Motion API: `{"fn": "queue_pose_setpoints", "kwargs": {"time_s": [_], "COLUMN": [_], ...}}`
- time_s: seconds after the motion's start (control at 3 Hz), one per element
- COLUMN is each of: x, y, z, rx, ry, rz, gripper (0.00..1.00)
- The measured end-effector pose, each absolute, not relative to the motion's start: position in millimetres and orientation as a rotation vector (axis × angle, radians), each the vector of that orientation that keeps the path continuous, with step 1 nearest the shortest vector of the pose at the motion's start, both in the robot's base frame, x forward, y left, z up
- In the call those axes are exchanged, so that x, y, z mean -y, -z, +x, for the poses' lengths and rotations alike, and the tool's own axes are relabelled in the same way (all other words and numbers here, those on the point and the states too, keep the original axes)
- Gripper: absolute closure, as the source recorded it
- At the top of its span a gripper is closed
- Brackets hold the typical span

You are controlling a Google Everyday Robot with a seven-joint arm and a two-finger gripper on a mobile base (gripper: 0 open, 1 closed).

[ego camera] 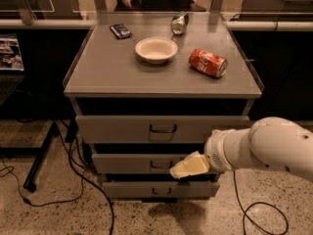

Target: Open bottom drawer

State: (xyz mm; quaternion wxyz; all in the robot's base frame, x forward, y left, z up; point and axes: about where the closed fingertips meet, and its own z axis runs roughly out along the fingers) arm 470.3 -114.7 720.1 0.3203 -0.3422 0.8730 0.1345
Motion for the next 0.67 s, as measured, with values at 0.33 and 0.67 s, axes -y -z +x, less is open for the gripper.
{"fn": "queue_pose_setpoints", "kwargs": {"time_s": [0.33,0.67], "x": [112,104], "y": [-717,-679], "z": [458,441], "rx": [-2.273,-2.299], "ry": [-0.339,-0.381], "rz": [-0.88,-0.777], "gripper": [0.0,0.0]}}
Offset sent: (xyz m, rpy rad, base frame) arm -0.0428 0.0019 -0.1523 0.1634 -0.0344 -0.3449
